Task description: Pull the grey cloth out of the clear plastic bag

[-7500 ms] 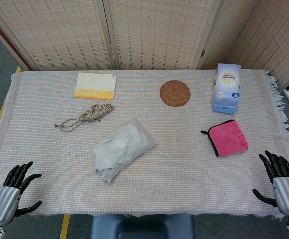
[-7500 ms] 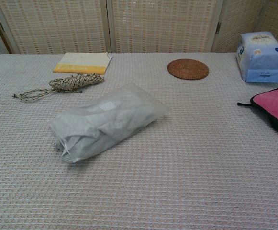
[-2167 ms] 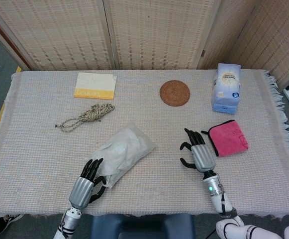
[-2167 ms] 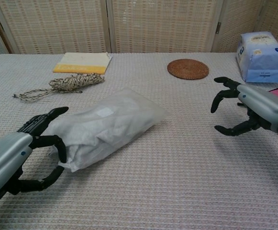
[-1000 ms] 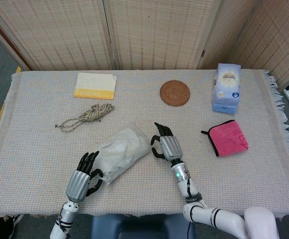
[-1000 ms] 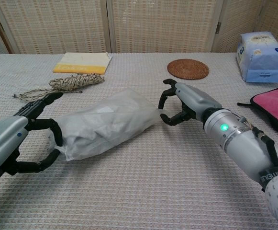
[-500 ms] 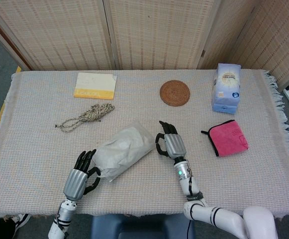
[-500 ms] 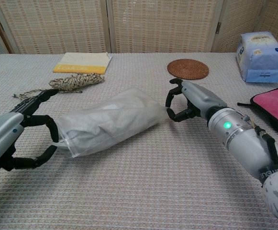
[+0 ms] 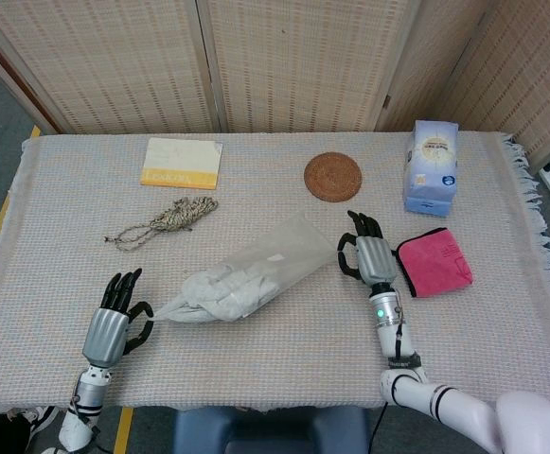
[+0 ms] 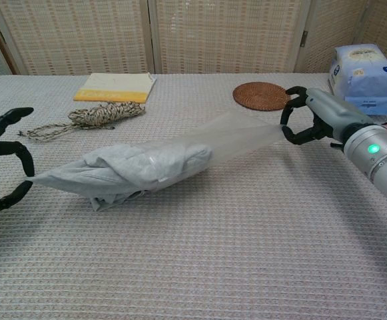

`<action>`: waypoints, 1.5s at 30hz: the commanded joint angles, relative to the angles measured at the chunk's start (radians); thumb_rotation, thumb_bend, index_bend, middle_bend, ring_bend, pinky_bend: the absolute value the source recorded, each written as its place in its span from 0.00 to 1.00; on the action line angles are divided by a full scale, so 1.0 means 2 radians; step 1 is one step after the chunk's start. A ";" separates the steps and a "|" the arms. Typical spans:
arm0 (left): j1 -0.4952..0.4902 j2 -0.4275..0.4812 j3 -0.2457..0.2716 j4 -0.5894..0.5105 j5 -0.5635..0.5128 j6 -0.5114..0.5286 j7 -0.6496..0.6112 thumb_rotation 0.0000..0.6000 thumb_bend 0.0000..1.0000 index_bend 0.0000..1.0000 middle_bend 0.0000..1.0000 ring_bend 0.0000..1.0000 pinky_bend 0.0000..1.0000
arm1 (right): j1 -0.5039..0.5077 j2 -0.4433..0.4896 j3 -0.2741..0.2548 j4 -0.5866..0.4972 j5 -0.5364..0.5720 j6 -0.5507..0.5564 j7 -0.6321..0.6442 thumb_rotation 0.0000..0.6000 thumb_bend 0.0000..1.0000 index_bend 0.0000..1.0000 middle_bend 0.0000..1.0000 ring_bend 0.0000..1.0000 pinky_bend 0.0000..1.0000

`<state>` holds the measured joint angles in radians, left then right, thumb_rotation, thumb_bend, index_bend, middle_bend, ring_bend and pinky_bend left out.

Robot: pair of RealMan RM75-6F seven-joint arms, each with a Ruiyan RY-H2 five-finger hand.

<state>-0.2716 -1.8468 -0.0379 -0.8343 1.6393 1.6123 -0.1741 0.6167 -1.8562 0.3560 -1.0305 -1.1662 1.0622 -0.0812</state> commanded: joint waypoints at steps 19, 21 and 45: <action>0.011 0.094 0.007 -0.070 -0.025 -0.040 -0.024 1.00 0.14 0.00 0.00 0.00 0.00 | -0.071 0.154 -0.024 -0.120 0.021 0.014 -0.013 1.00 0.16 0.00 0.00 0.00 0.00; 0.010 0.121 0.004 -0.115 -0.032 -0.050 -0.001 1.00 0.13 0.00 0.00 0.00 0.00 | -0.085 0.183 -0.032 -0.169 0.015 0.033 -0.035 1.00 0.11 0.00 0.00 0.00 0.00; 0.125 0.407 0.084 -0.464 -0.022 -0.022 0.110 1.00 0.15 0.17 0.01 0.00 0.00 | -0.321 0.403 -0.213 -0.347 -0.168 0.278 -0.013 1.00 0.08 0.00 0.00 0.00 0.00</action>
<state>-0.0494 -1.0358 0.1111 -1.7626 1.5566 1.5145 0.0467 -0.0049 -1.0697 -0.0577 -1.7348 -1.4840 1.6013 -0.1442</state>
